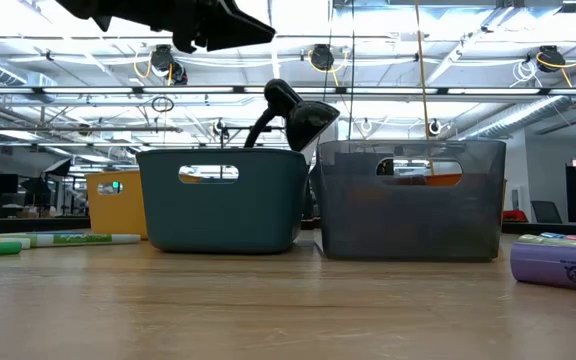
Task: Pick & Place Markers
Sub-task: Put the right white and black highlighter into the yellow bin
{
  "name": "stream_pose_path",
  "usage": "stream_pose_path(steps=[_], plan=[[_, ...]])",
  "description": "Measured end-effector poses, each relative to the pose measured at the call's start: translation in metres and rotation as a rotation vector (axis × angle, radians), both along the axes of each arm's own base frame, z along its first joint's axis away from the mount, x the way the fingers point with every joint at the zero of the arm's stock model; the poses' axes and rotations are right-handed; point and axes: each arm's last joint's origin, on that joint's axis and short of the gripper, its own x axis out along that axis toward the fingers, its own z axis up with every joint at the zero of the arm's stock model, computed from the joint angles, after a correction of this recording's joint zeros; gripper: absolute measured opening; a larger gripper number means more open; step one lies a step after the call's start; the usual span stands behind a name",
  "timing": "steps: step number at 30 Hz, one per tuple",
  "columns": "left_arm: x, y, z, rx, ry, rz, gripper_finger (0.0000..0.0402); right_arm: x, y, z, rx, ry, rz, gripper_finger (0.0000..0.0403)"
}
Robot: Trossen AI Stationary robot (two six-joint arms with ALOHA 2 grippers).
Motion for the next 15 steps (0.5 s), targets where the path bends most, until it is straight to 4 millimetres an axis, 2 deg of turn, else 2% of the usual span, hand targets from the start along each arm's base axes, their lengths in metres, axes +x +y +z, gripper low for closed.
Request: stream_pose_path(steps=[8,15], plan=[[0.0000,-0.0003,0.0000,-0.060,-0.005,0.007,0.0170,-0.0063,-0.0071,-0.0109,-0.031,0.019,0.004,0.0111],[0.0000,-0.0004,0.0000,-0.092,-0.008,0.011,0.0170,-0.0055,-0.0098,-0.0107,-0.050,0.002,0.020,0.0110]])
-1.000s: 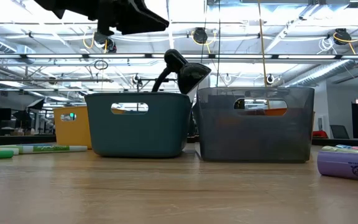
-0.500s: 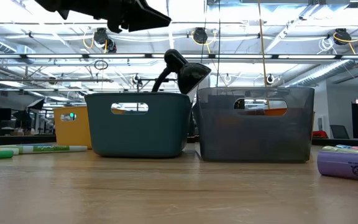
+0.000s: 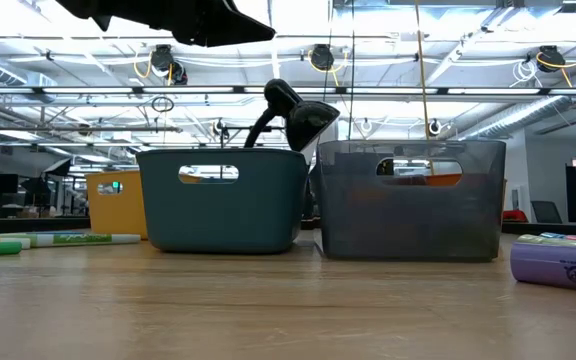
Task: Pick & Place Markers
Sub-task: Put the right white and black highlighter into the yellow bin
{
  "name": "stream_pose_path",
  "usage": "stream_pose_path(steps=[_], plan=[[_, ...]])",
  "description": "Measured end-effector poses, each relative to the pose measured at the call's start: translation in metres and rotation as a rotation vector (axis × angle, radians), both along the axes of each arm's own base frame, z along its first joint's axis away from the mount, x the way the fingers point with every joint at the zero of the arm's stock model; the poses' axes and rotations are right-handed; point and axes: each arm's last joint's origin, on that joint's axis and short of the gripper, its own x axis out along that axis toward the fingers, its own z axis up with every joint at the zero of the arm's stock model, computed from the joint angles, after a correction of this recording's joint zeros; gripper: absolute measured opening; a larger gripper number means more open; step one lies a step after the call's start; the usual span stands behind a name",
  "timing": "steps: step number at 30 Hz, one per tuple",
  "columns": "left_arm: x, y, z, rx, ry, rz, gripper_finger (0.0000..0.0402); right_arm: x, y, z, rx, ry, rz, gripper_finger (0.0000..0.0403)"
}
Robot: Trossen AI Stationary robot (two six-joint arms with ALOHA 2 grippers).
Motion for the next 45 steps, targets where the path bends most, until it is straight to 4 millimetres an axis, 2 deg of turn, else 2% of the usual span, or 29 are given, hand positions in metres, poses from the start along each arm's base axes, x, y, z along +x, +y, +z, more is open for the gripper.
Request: stream_pose_path(steps=[7,16,19,33,45], plan=[[0.000,0.000,0.000,-0.004,0.000,0.000,0.0170,-0.001,-0.004,0.001,-0.040,-0.003,0.003,0.0110],[0.000,0.000,0.000,-0.004,0.001,0.000,0.0170,-0.002,-0.011,0.023,-0.016,-0.137,-0.015,0.0111],[0.000,0.000,0.000,-0.004,0.004,0.000,0.0170,-0.001,-0.013,0.025,-0.026,-0.165,-0.010,0.0111],[0.000,0.000,-0.001,-0.005,0.010,0.001,0.0170,0.006,-0.005,0.006,-0.054,-0.158,-0.009,0.0109],[0.000,0.000,-0.001,-0.008,0.010,0.001,0.0170,-0.002,-0.014,-0.015,-0.064,-0.151,0.004,0.0105]])
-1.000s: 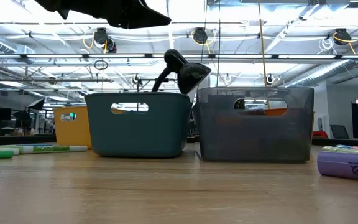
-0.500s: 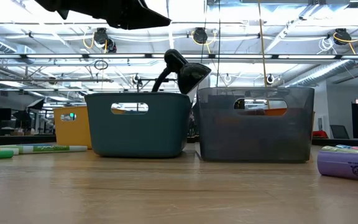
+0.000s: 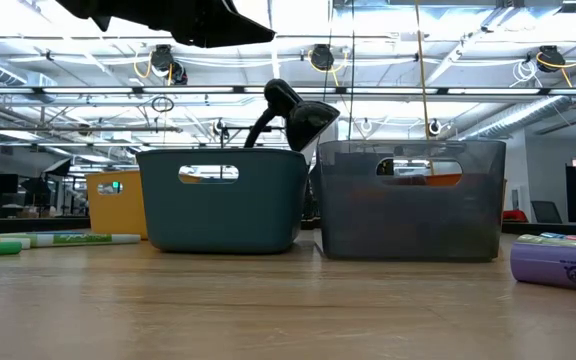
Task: Pick & Place Markers
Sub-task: Put the right white and black highlighter into the yellow bin
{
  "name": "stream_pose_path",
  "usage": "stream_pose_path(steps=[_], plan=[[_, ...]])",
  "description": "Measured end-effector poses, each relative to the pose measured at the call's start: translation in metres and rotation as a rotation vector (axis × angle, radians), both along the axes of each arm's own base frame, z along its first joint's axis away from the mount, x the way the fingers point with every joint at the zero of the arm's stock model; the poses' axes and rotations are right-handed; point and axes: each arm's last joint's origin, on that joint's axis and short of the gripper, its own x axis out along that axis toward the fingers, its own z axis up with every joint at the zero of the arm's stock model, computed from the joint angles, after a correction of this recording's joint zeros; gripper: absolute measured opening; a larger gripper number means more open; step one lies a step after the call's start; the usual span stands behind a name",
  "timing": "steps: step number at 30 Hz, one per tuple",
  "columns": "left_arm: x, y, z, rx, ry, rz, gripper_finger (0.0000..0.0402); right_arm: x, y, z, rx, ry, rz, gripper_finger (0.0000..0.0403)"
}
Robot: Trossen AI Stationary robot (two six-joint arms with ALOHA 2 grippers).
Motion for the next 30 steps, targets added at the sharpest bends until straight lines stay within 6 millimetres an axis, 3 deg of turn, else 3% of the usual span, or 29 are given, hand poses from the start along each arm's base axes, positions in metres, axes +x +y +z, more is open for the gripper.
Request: stream_pose_path(steps=[4,9,16,23,30], plan=[[0.000,0.000,0.000,0.000,0.000,0.000,0.0170,0.001,0.001,0.000,0.000,-0.035,0.045,0.0082],[0.000,0.000,0.000,0.000,0.000,0.000,0.0170,0.002,0.001,0.000,0.009,-0.038,0.071,0.0021],[0.000,0.000,0.000,0.000,-0.001,0.000,0.0170,-0.001,-0.002,0.015,0.061,-0.095,0.070,0.0023],[0.000,0.000,0.000,0.001,-0.003,0.000,0.0170,-0.006,-0.011,0.050,0.175,-0.234,0.057,0.0020],[0.000,0.000,0.000,0.001,-0.001,0.000,0.0170,-0.006,-0.022,0.075,0.128,-0.532,0.138,0.0020]])
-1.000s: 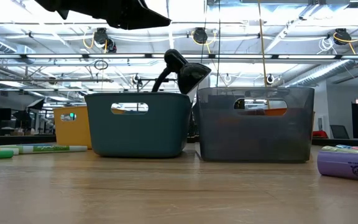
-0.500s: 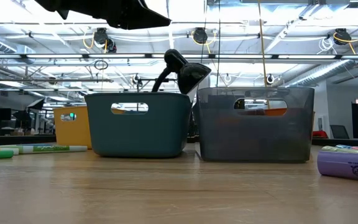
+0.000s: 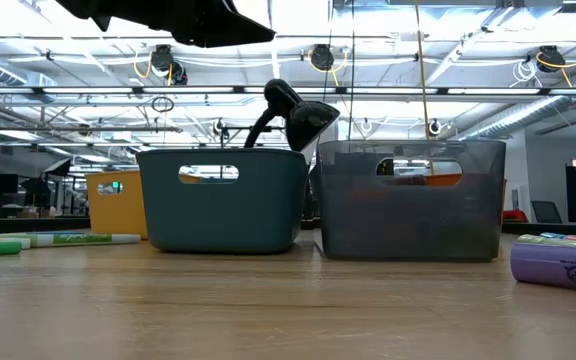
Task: Pick & Place Markers
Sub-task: Put the right white and black highlighter into the yellow bin
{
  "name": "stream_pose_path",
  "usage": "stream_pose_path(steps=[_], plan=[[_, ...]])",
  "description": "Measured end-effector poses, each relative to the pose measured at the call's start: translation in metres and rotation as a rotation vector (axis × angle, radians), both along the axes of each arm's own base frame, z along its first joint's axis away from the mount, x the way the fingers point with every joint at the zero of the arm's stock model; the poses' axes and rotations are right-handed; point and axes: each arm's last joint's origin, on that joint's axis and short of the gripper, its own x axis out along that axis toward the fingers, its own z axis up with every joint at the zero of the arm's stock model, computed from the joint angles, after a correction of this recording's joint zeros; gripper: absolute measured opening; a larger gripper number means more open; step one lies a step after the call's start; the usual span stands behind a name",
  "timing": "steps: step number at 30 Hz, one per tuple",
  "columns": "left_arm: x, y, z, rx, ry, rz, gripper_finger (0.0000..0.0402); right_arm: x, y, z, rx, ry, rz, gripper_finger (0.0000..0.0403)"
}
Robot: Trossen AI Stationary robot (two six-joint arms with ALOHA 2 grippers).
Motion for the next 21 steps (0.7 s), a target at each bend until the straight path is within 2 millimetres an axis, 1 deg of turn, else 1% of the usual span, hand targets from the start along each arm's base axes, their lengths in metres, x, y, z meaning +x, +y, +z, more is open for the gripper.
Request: stream_pose_path(steps=[3,5,7,10,13,15,17,21], plan=[[0.000,0.000,0.000,0.000,0.000,0.000,0.0170,0.005,-0.005,0.007,-0.165,-0.216,0.061,0.0020],[0.000,0.000,0.000,0.000,0.000,0.000,0.0170,0.011,-0.009,0.013,-0.330,-0.368,0.092,0.0020],[0.000,0.000,0.000,-0.006,0.000,0.001,0.0170,0.016,-0.014,0.018,-0.526,-0.482,0.130,0.0020],[0.000,-0.001,0.001,-0.049,-0.011,-0.010,0.0170,0.028,-0.022,0.025,-0.819,-0.572,0.181,0.0023],[0.001,-0.003,0.004,-0.121,-0.047,-0.117,0.0170,0.043,-0.031,0.033,-1.044,-0.585,0.229,0.0027],[0.001,-0.005,0.008,-0.180,-0.082,-0.215,0.0170,0.055,-0.038,0.039,-1.142,-0.580,0.282,0.0025],[0.001,-0.007,0.012,-0.242,-0.119,-0.273,0.0170,0.069,-0.044,0.043,-1.204,-0.608,0.346,0.0021],[0.003,-0.008,0.015,-0.381,-0.153,-0.273,0.0170,0.093,-0.054,0.044,-1.272,-0.785,0.511,0.0021]])
